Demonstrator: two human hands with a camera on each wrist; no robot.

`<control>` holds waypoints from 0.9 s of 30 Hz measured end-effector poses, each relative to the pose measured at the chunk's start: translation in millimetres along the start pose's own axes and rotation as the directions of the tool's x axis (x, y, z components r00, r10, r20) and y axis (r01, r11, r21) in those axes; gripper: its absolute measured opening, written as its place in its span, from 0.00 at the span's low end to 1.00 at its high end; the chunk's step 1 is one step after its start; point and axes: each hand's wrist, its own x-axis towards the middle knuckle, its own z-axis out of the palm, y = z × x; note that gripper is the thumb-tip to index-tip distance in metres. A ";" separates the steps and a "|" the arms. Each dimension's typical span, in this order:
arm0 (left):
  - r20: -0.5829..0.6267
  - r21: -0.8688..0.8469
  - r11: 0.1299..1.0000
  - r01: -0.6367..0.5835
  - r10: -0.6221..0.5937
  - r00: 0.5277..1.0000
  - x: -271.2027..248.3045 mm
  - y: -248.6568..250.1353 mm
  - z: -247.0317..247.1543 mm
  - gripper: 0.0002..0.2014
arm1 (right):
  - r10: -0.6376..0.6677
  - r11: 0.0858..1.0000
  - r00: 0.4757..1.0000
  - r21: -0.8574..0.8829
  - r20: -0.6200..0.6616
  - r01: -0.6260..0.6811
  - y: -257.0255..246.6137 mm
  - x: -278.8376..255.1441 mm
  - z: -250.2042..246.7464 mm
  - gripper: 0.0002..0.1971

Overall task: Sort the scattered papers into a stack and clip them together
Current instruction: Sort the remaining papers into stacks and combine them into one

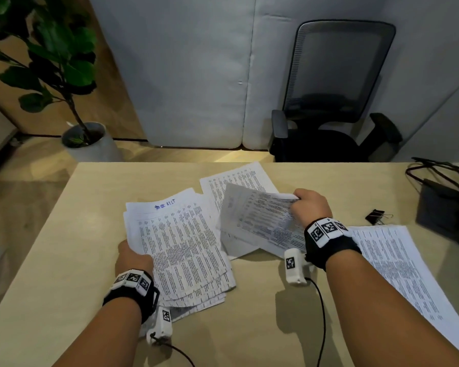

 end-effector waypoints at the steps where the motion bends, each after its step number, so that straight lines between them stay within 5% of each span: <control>1: -0.004 -0.001 1.000 0.016 -0.016 1.000 -0.3 0.9 0.1 0.23 | 0.006 0.999 1.000 0.035 -0.023 -0.005 4.8 -0.7 -3.1 0.07; 7: -0.073 0.122 0.991 0.048 -0.039 0.997 -7.3 9.5 10.0 0.46 | 0.017 0.963 0.996 0.270 -0.082 0.006 20.6 -4.8 -17.2 0.11; 9: -0.105 0.239 0.971 0.020 0.005 0.994 -16.3 17.3 17.5 0.45 | 0.019 0.952 0.997 0.307 -0.078 0.006 24.3 -6.2 -20.6 0.13; 11: -0.039 0.311 0.939 -0.146 0.166 0.985 -25.5 24.0 28.8 0.38 | 0.031 0.937 0.997 0.348 -0.068 -0.005 27.2 -7.5 -22.6 0.16; 14: 0.258 0.246 0.813 -0.528 0.470 0.844 -45.5 33.1 53.7 0.27 | 0.051 0.914 0.997 0.405 -0.062 -0.021 32.3 -9.7 -23.2 0.21; 16: 0.448 0.253 0.699 -0.669 0.528 0.721 -62.5 38.7 73.0 0.23 | 0.062 0.907 0.997 0.420 -0.037 -0.041 35.2 -10.9 -22.0 0.19; 21: 0.687 0.496 0.594 -0.634 0.178 0.704 -91.3 36.8 100.8 0.22 | 0.025 0.889 1.000 0.457 -0.006 -0.020 40.5 -17.3 -20.7 0.14; 24: 0.736 0.502 0.489 -0.713 0.191 0.649 -95.2 33.8 101.5 0.30 | 0.043 0.859 0.970 0.505 -0.239 0.086 42.1 -18.0 -37.3 0.09; 27: 0.750 0.499 0.487 -0.717 0.172 0.639 -99.4 36.0 105.9 0.31 | -0.061 0.879 0.952 0.436 -0.299 0.193 40.8 -12.2 -51.0 0.03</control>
